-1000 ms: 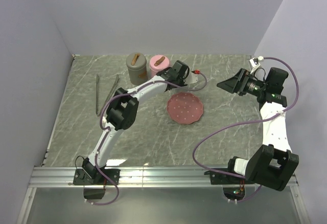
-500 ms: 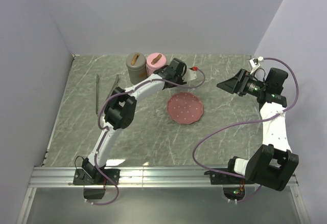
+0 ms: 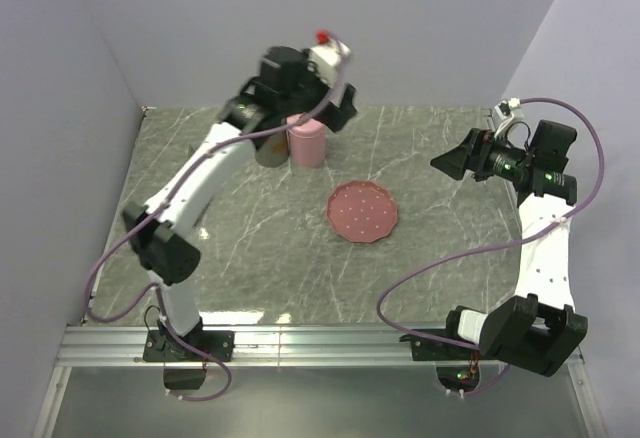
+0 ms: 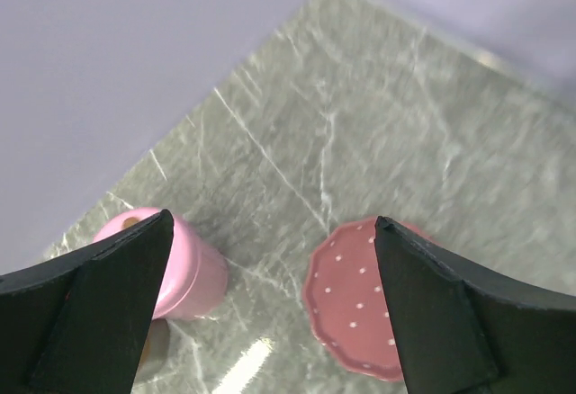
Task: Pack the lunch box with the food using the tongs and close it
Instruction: Move the lunch box
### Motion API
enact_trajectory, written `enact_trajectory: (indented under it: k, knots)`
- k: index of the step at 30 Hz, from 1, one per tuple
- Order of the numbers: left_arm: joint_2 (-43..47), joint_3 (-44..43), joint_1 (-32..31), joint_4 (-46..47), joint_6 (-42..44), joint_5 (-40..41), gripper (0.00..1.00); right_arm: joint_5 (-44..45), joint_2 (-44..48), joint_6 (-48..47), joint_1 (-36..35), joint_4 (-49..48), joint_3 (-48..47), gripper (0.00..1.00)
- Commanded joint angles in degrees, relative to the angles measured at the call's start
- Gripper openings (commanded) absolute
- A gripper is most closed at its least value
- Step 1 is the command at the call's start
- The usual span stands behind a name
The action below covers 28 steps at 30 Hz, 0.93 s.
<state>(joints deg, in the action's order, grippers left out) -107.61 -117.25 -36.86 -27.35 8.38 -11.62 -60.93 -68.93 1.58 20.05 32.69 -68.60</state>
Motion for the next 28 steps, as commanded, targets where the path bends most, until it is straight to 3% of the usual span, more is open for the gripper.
enact_trajectory:
  k: [1, 4, 8, 10, 14, 19, 28]
  knots:
    - [5.0, 4.4, 4.9, -0.7, -13.4, -8.2, 0.99, 6.0, 1.0, -9.4, -1.4, 8.8, -2.7, 1.00]
    - [11.4, 12.0, 6.6, -1.1, -13.0, -5.6, 0.99, 10.5, 1.5, -11.9, -4.7, 10.6, -1.0, 1.00]
    - [22.1, 25.5, 13.8, -1.7, -15.3, -10.4, 0.99, 20.7, 2.4, -13.3, -14.0, 9.3, 2.1, 1.00]
    - [26.4, 31.3, 18.2, -2.4, -17.2, -11.8, 0.99, 24.0, 4.1, -11.2, -18.3, 4.1, 7.2, 1.00]
    - [34.2, 43.1, 22.2, 0.0, -14.5, -6.2, 0.99, 27.6, 4.6, -9.7, -24.2, 0.3, 12.5, 1.00]
    - [39.2, 53.3, 23.0, 1.2, -12.8, -1.5, 0.99, 29.2, 7.6, -10.1, -26.0, -1.5, 15.8, 1.00]
    - [42.8, 56.3, 23.7, 2.7, -13.0, -2.0, 1.00, 29.6, 12.8, -10.5, -26.8, -1.2, 17.9, 1.00]
